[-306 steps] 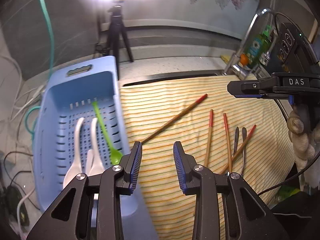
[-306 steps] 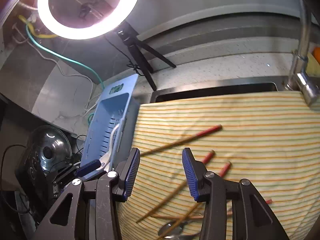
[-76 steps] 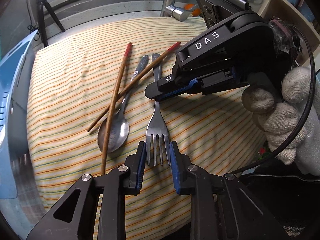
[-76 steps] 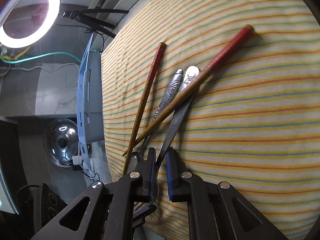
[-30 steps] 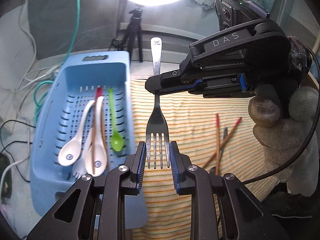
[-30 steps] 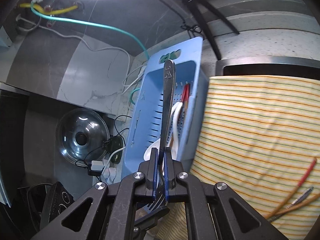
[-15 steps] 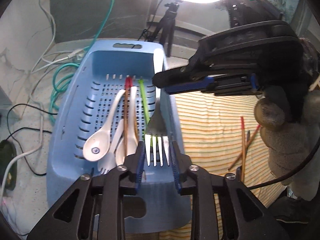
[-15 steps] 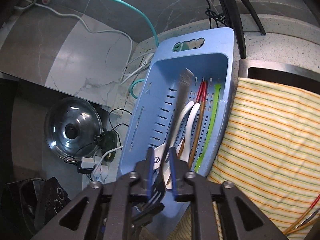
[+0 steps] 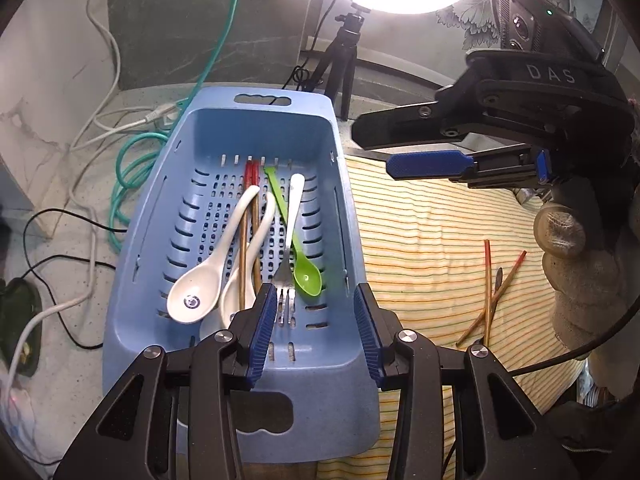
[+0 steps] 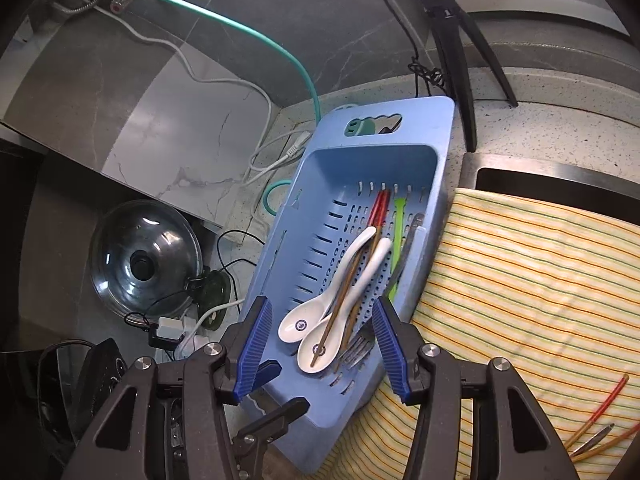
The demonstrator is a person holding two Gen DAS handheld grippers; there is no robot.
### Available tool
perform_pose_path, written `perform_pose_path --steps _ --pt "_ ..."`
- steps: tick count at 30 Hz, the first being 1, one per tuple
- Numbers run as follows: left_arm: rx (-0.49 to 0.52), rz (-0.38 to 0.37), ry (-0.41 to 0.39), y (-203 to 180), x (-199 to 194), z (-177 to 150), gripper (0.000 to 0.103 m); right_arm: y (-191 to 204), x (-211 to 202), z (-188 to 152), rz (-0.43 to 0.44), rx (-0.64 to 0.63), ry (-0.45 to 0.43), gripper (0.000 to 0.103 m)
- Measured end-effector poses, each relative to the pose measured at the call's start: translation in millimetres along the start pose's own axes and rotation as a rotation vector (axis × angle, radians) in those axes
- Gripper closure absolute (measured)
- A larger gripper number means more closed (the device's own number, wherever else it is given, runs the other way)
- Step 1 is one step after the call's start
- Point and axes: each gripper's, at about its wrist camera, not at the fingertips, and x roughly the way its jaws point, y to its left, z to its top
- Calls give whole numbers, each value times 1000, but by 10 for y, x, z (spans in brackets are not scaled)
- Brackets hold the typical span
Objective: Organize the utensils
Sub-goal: 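Open both tools to release the steel utensils into the basket, then move both tools back to the remaining chopsticks and steel spoon on the cloth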
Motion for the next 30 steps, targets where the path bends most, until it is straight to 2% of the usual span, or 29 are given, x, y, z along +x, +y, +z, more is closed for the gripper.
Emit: perform_pose_path --steps 10,15,22,23,30 --pt "34 -18 -11 -247 -37 -2 64 -277 -414 -125 -23 30 -30 55" --pt "56 -50 -4 -434 -10 -38 64 -517 -655 -237 -41 67 -45 55" --pt "95 -90 26 -682 78 -104 64 -973 -998 -497 -71 156 -63 55" --pt "103 -96 29 -729 92 -114 65 -1023 -1034 -535 -92 169 -41 55" --pt "187 -144 66 -1116 218 -169 64 -1388 -1224 -842 -117 263 -45 55"
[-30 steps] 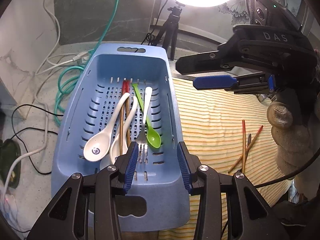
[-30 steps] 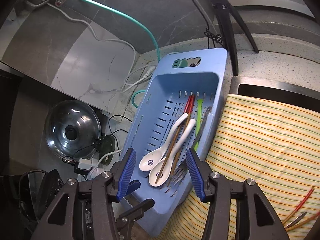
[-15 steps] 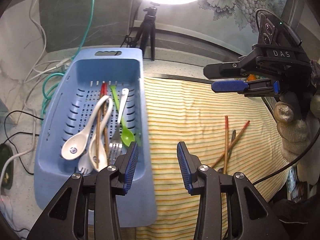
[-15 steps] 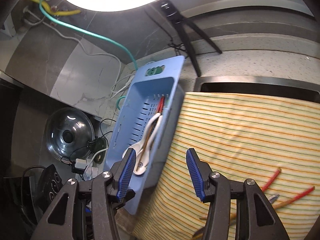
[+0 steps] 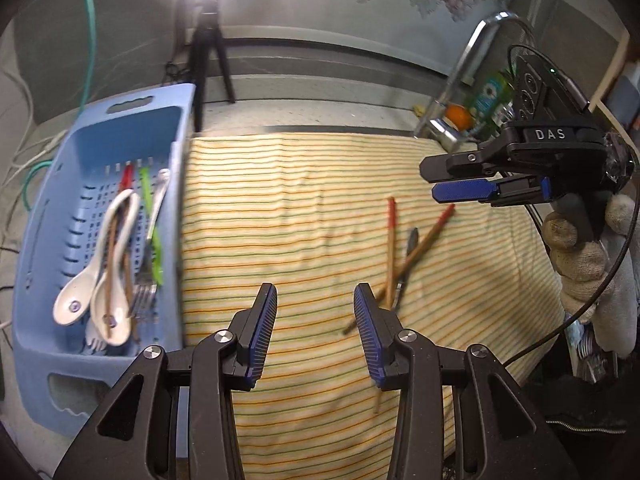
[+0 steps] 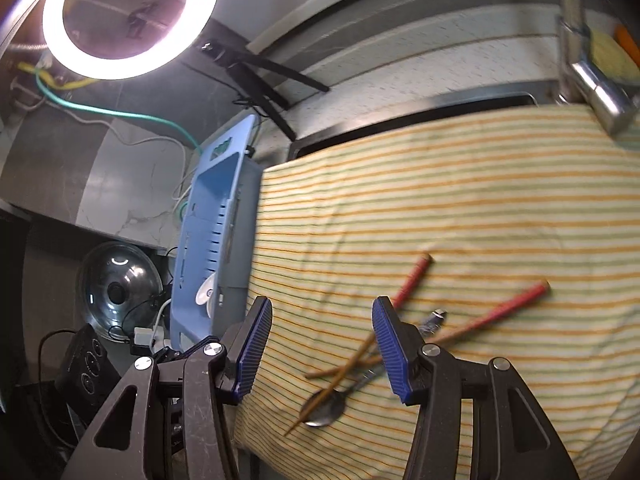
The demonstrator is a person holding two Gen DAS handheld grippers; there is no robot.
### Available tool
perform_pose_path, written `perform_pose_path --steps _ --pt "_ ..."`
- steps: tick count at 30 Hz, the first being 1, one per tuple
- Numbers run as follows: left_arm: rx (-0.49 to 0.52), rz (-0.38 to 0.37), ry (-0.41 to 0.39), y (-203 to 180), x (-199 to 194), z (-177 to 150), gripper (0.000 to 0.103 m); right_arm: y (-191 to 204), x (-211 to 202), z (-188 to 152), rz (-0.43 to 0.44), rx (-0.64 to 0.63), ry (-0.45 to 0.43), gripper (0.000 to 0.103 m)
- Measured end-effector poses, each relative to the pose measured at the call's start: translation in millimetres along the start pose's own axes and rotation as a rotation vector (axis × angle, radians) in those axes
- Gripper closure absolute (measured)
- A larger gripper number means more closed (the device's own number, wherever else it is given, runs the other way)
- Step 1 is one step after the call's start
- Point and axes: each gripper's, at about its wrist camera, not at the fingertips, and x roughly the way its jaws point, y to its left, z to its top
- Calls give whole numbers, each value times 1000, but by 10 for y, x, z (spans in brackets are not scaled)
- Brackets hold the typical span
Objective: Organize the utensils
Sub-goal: 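Move both tools back to the remaining chopsticks and steel spoon on the cloth, then close the left tool on a red-tipped chopstick while the right tool reaches the other chopstick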
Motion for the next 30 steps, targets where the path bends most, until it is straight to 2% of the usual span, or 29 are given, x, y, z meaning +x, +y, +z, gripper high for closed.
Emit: perform_pose_path --steps 6,14,20,25,26,30 --pt "72 -45 57 -287 236 18 64 -301 -20 -176 -17 77 8 55" --pt "184 -57 131 -531 473 33 65 -588 77 -289 -57 203 29 55" --pt "223 -47 165 -537 582 49 65 -675 123 -267 -71 266 22 70" --pt "250 -37 189 -520 682 86 65 -728 233 -257 -89 318 42 73" --pt "260 -54 200 -510 691 89 65 -725 246 -256 -96 321 43 73" --pt "261 -46 201 -448 730 129 65 -659 280 -213 -133 308 41 74"
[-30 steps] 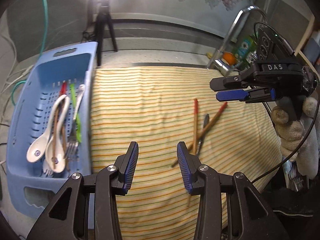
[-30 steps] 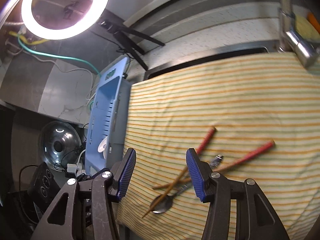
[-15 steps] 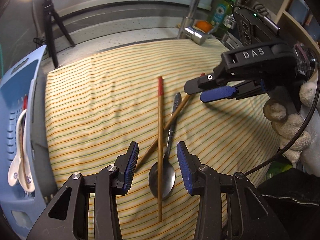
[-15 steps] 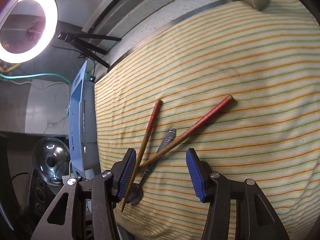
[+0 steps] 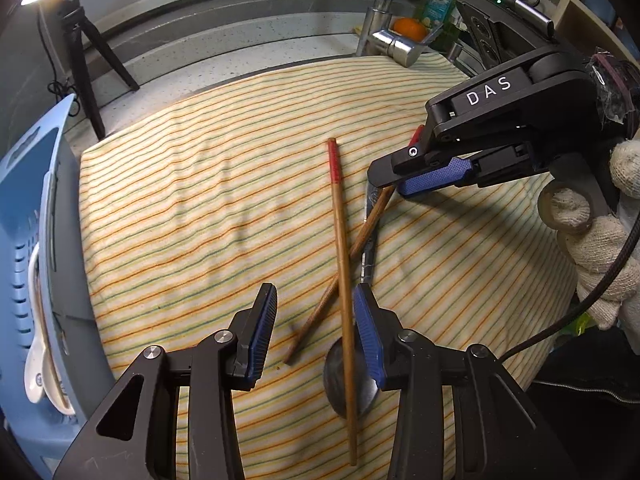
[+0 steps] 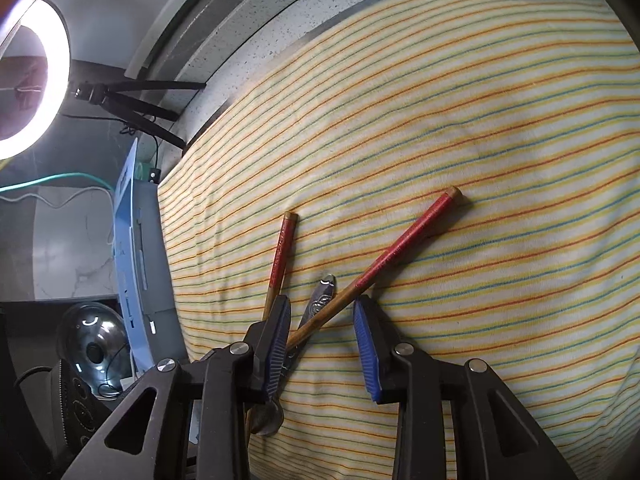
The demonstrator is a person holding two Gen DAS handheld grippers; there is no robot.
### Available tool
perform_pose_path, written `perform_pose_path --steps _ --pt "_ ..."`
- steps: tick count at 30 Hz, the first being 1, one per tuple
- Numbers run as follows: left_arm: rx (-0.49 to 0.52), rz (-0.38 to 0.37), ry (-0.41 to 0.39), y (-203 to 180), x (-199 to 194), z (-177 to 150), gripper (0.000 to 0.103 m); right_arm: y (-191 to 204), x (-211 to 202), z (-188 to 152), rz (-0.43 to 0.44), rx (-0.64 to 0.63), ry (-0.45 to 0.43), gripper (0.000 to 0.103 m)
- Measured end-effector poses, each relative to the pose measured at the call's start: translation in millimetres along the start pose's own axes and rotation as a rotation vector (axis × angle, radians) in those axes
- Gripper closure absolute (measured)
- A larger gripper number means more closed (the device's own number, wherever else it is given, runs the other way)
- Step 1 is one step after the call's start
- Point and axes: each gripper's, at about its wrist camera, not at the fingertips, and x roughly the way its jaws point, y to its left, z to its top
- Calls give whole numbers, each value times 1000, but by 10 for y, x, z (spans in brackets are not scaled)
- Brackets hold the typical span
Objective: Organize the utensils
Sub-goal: 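Close the left tool on a red-tipped chopstick while the right tool reaches the other chopstick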
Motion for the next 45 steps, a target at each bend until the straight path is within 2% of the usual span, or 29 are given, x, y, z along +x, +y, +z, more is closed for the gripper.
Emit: perform_pose_path --steps 3,9,16,20,22,26,30,35,41,45 --pt "1 8 7 62 40 34 65 48 31 19 -26 -8 4 74" --pt "9 9 17 119 88 73 65 108 64 59 -75 -32 6 82" --pt "11 9 26 165 128 150 67 184 66 147 -109 -70 -13 83" --pt "7 23 38 196 165 188 74 271 94 205 -128 -121 -20 83" --pt "8 39 49 203 221 230 81 318 115 229 -127 -135 -16 83" --pt "38 69 53 169 300 267 86 440 173 260 -157 -194 -24 83" --pt "11 80 42 190 353 349 94 529 254 238 -177 -240 -9 83" --pt "-30 79 40 264 322 324 96 559 278 219 -157 -272 0 85" --pt "-21 78 44 280 300 273 96 499 280 256 -116 -237 10 85" --pt "-101 37 25 377 259 272 97 518 302 220 -74 -235 15 91"
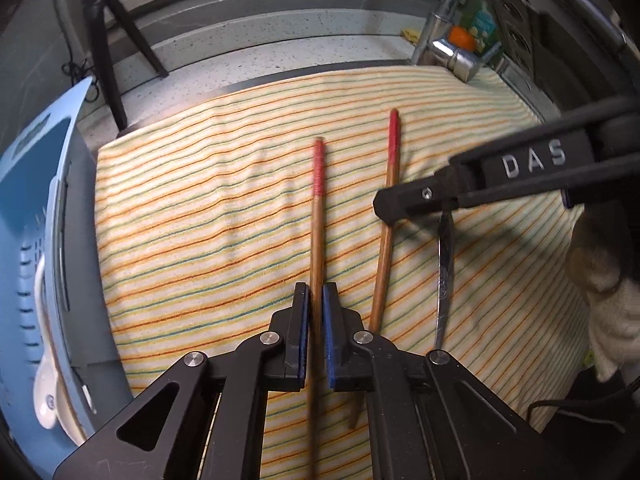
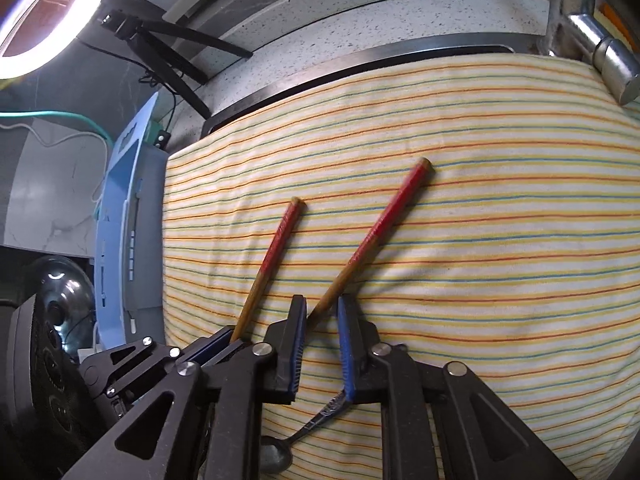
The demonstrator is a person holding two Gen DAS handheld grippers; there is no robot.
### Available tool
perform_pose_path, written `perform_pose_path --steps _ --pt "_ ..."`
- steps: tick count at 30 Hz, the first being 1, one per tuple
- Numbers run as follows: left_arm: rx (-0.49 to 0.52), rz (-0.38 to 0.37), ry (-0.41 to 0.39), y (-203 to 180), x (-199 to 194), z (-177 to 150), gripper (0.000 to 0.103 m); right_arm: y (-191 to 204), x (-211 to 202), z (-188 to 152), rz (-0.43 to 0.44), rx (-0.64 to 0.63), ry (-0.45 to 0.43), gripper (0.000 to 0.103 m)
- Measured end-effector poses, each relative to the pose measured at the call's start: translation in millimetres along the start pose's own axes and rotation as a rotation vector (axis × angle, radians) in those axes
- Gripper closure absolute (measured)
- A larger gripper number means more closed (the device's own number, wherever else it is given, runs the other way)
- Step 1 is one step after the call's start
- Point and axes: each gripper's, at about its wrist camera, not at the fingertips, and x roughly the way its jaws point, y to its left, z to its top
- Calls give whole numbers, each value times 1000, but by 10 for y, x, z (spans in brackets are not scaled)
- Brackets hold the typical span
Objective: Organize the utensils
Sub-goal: 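Close the left tool on a red-tipped chopstick while the right tool reaches the other chopstick, then carry the chopsticks over the blue basket with both tools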
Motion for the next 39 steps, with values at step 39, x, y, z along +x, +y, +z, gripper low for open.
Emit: perform_pose_path --steps 39 --pt "-367 62 -296 1154 -1185 -406 98 1090 -392 51 397 -69 -127 97"
